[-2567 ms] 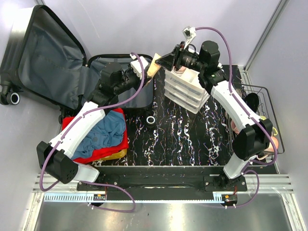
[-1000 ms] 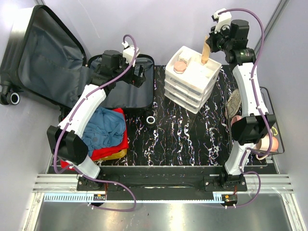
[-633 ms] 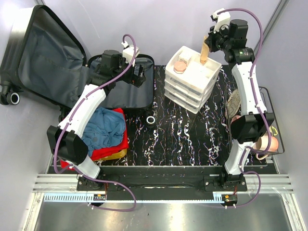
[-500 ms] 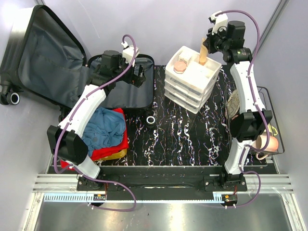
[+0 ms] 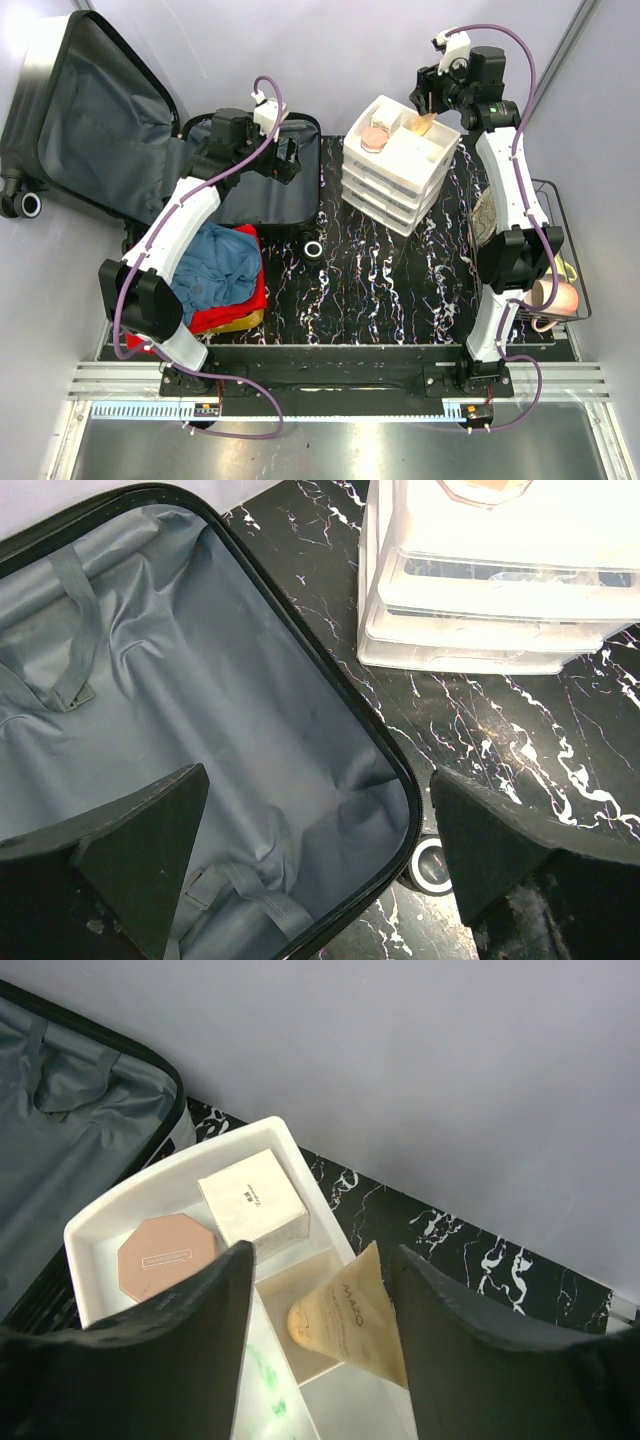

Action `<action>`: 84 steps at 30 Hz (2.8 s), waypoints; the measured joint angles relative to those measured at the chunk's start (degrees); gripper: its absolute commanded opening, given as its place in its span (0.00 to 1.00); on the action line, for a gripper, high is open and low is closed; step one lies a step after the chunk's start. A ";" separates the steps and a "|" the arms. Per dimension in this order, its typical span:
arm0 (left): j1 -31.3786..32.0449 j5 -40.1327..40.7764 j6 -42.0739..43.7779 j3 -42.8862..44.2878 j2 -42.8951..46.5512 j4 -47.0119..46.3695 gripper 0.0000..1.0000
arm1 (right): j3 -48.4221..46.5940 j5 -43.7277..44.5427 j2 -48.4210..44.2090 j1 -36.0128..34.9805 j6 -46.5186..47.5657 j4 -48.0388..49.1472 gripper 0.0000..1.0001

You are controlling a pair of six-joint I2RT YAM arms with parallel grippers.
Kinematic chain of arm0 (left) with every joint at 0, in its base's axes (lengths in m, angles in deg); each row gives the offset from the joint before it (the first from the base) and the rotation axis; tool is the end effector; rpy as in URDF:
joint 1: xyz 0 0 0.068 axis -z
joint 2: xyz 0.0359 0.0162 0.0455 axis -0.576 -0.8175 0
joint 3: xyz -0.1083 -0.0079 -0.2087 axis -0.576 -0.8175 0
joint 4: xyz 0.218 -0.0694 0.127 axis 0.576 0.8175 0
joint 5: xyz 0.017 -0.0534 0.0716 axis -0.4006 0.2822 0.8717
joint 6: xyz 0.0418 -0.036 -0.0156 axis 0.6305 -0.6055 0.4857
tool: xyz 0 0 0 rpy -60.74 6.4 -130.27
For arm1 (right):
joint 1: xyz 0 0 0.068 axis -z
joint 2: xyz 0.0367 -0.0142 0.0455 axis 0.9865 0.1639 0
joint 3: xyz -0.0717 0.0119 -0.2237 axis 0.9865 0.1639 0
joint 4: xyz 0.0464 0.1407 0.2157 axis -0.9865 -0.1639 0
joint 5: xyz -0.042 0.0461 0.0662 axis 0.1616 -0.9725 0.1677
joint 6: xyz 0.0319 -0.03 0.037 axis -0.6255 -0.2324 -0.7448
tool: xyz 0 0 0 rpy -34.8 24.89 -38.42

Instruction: Open, take out, and arrange the luggage

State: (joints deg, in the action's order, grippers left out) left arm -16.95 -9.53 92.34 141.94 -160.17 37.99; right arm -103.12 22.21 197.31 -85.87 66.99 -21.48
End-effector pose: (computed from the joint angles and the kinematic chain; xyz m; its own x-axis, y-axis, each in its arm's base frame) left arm 0.3532 -0.1288 0.3397 -0.3757 0.2189 -0.9005 0.5862 0.8087 -0.0480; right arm 0.4387 0.0538 0.4041 -0.1763 -0.2355 -0.9558 -0.4473 0.8841 -0.1353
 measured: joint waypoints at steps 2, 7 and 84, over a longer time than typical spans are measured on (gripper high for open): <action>-0.02 0.00 0.00 0.00 0.00 -0.02 0.99 | 0.09 0.02 -0.11 0.00 -0.33 0.00 0.78; -0.13 -0.02 0.00 0.00 0.00 0.00 0.99 | 0.63 -0.04 -1.40 0.00 -0.61 -0.02 0.84; -0.68 0.70 0.72 -1.79 0.26 0.20 0.99 | -15.04 16.28 20.59 2.73 9.31 -10.67 0.00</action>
State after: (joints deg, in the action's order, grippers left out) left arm -17.63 -8.83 93.07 140.15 -159.91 38.18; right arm -118.16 38.49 217.90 -83.14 76.30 -32.14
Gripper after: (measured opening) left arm 0.988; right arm 0.123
